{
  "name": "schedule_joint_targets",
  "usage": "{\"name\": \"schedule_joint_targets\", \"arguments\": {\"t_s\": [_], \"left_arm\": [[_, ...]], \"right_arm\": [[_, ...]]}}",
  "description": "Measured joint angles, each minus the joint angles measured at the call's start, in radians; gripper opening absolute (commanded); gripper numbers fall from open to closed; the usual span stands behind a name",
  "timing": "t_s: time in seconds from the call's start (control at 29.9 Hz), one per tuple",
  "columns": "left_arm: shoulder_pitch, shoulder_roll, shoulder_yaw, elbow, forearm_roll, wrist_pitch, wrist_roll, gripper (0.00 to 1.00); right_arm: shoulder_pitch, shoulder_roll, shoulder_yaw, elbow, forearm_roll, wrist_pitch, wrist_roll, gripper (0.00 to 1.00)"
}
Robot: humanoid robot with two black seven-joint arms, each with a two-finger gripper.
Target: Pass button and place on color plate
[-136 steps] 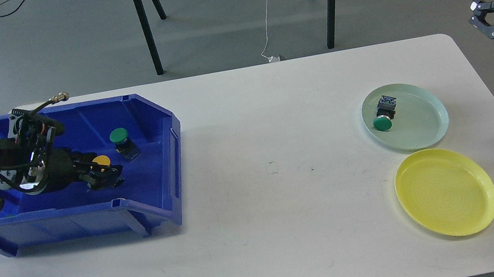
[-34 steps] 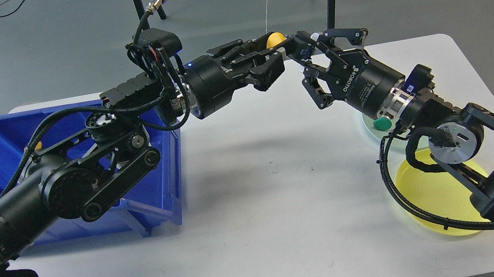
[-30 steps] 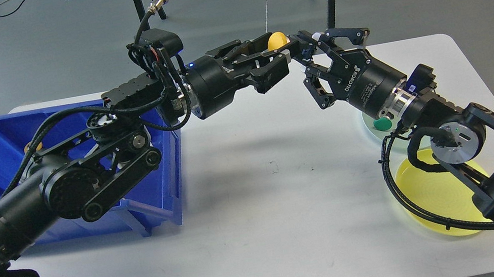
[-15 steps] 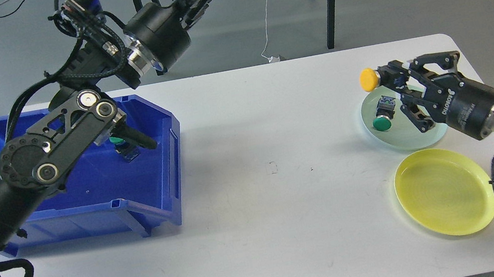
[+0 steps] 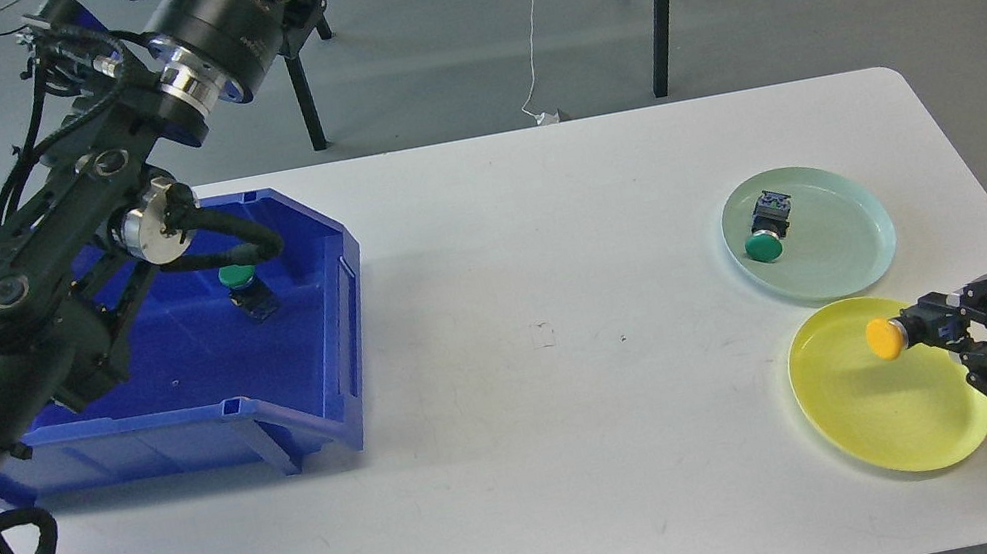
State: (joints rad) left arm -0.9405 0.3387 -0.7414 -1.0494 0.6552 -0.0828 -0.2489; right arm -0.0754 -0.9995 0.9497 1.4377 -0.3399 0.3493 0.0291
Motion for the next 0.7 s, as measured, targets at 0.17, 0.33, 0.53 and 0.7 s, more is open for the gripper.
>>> {"name": "schedule_joint_targets", "arguments": {"t_s": [0.17, 0.33, 0.53, 0.7], "left_arm": [[0.001, 0.035, -0.006, 0.0, 0.0, 0.0, -0.003, 0.99], [0.007, 0.057, -0.007, 0.0, -0.002, -0.001, -0.017, 0.99], [0.008, 0.06, -0.007, -0.001, -0.002, -0.002, -0.019, 0.99], [0.008, 0.063, -0.011, -0.001, -0.003, -0.003, -0.019, 0.99]], "right_arm": [[-0.001, 0.006, -0.013, 0.0, -0.008, -0.019, -0.001, 0.5], [-0.003, 0.021, -0.013, -0.002, -0.007, -0.048, -0.001, 0.66], [-0.002, 0.028, -0.004, 0.0, -0.006, -0.05, -0.002, 0.8], [0.0, 0.022, 0.053, 0.0, 0.001, -0.044, 0.018, 0.95]]}}
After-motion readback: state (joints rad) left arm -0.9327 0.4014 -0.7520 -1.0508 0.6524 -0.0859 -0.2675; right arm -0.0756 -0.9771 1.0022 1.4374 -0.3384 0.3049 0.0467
